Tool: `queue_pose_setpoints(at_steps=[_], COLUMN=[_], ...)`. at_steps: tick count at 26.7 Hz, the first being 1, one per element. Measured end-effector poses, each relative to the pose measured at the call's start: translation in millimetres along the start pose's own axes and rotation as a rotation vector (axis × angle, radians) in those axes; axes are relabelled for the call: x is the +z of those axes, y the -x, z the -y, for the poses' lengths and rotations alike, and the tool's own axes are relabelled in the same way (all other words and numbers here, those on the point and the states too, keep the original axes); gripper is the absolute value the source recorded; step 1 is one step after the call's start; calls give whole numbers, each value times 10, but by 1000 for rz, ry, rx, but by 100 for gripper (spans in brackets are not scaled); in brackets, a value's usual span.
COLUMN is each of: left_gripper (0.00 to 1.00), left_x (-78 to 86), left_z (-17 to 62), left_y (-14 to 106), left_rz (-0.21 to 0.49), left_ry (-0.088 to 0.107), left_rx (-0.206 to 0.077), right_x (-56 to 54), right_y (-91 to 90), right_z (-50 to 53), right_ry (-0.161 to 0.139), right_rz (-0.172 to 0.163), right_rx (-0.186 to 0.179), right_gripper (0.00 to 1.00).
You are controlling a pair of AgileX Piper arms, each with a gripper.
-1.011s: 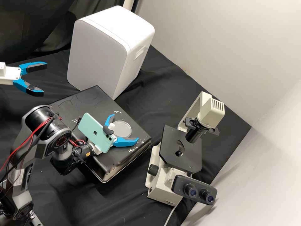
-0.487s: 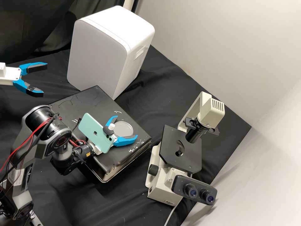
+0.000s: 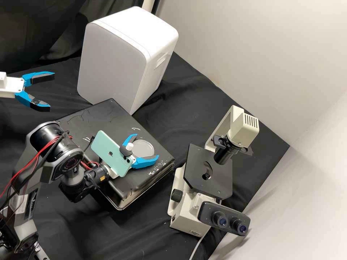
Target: Place the petri dish on the microscope
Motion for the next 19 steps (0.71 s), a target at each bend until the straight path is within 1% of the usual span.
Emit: queue_pose_setpoints(at_steps=[2, 3, 7, 9, 10, 11, 12, 14, 15, 19], left_gripper=[100, 100, 100, 100, 100, 100, 100, 100, 100, 100], left_x=[0, 0, 0, 0, 0, 0, 0, 0, 0, 0], left_z=[0, 0, 0, 0, 0, 0, 0, 0, 0, 0], left_y=[0, 0, 0, 0, 0, 0, 0, 0, 0, 0], left_rz=[0, 0, 0, 0, 0, 0, 0, 0, 0, 0], left_ry=[0, 0, 0, 0, 0, 0, 0, 0, 0, 0], left_rx=[0, 0, 0, 0, 0, 0, 0, 0, 0, 0], right_x=[1, -4, -15, -13, 1, 6, 1, 9, 5, -2], right_y=[0, 3, 55, 97, 133, 159, 179, 249, 266, 322], right_z=[-1, -21, -137, -194, -230, -260, -291, -372, -407, -489], right_ry=[-2, -3, -12, -17, -17, -18, -20, -31, -31, -34], right_rz=[-4, -10, -14, 0, 14, 21, 19, 28, 26, 23], right_rx=[-4, 0, 37, 46, 54, 62, 73, 103, 118, 155], right_gripper=[0, 0, 0, 0, 0, 0, 0, 0, 0, 0])
